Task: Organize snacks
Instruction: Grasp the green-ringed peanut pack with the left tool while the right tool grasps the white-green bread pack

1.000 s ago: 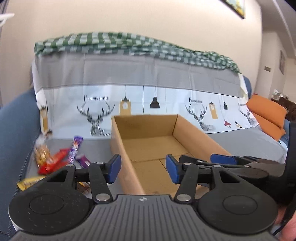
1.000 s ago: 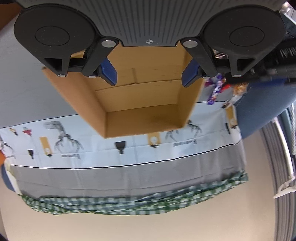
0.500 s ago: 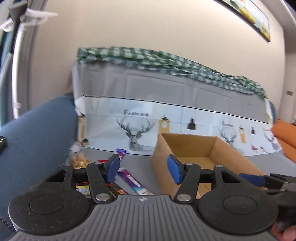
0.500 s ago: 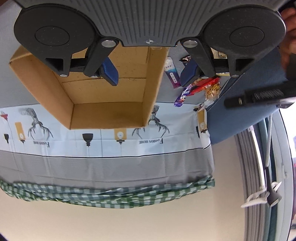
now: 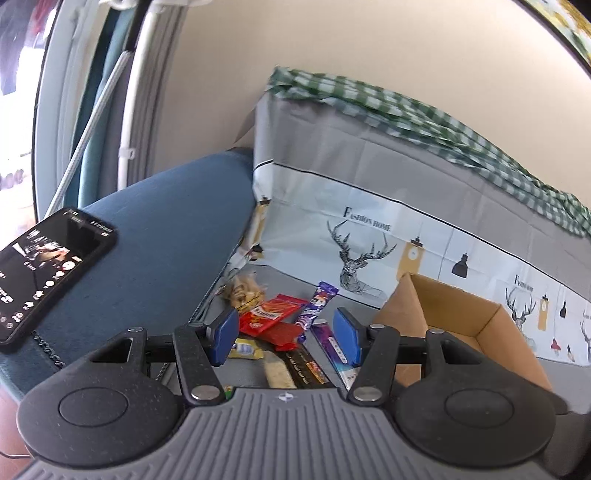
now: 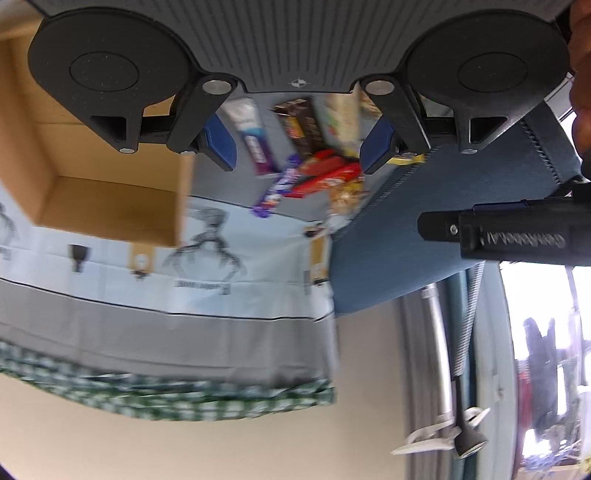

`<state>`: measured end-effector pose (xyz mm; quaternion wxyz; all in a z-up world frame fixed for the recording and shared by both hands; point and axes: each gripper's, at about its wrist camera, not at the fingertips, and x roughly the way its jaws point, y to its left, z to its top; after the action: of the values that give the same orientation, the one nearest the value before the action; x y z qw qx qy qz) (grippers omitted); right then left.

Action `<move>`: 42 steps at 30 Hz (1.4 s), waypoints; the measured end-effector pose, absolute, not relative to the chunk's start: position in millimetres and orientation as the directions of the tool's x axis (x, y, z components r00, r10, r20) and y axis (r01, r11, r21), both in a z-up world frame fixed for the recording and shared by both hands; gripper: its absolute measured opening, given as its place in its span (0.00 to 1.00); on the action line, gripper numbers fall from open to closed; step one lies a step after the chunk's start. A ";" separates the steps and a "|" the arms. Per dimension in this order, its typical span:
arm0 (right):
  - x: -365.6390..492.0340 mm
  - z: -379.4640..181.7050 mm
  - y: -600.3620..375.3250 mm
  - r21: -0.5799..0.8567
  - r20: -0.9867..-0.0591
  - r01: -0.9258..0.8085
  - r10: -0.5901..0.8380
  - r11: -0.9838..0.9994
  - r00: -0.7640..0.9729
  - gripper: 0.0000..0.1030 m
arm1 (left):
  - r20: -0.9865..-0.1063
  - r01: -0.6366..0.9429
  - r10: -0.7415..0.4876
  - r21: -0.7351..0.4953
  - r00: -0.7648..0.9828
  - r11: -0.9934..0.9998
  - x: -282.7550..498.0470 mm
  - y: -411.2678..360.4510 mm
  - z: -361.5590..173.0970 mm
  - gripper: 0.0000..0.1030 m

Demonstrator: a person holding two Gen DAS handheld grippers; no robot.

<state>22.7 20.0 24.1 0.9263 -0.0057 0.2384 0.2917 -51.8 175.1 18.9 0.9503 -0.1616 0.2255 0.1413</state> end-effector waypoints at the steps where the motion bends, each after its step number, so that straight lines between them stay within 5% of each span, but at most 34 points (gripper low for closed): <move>1: 25.5 22.8 27.6 0.127 -0.446 -0.566 0.557 0.814 0.701 0.73 | -0.489 -0.351 0.199 -0.243 0.850 0.904 -51.7 180.2 19.6 0.60; 14: 45.0 -13.5 56.5 0.204 -0.490 -0.608 0.618 0.767 0.615 0.74 | -0.618 -0.393 0.158 -0.266 0.770 0.880 -50.6 207.2 -0.9 0.60; 18: 44.5 -21.0 72.8 0.146 -0.542 -0.623 0.589 0.769 0.600 0.74 | -0.698 -0.447 0.104 -0.329 0.708 0.832 -45.9 222.4 -26.8 0.35; 26: 68.3 -51.1 97.1 0.150 -0.659 -0.575 0.515 0.804 0.548 0.72 | -0.773 -0.478 0.092 -0.289 0.627 0.829 -35.7 222.0 -57.5 0.36; 28: 72.4 -58.0 98.4 0.168 -0.679 -0.560 0.507 0.811 0.531 0.67 | -0.774 -0.482 0.098 -0.285 0.626 0.828 -35.9 224.1 -59.8 0.39; 36: 61.5 -63.8 102.0 0.125 -0.689 -0.601 0.505 0.789 0.520 0.05 | -0.777 -0.514 0.105 -0.302 0.621 0.803 -35.5 236.8 -65.2 0.43; 42: 35.0 -45.2 85.9 -0.007 -0.669 -0.640 0.472 0.769 0.574 0.00 | -0.778 -0.516 0.076 -0.336 0.624 0.788 -35.7 241.2 -69.9 0.45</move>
<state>35.0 85.9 -45.2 0.8784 -0.1250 0.3358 0.3163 -35.7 241.2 -69.9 0.8577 -0.2758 0.3981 0.1725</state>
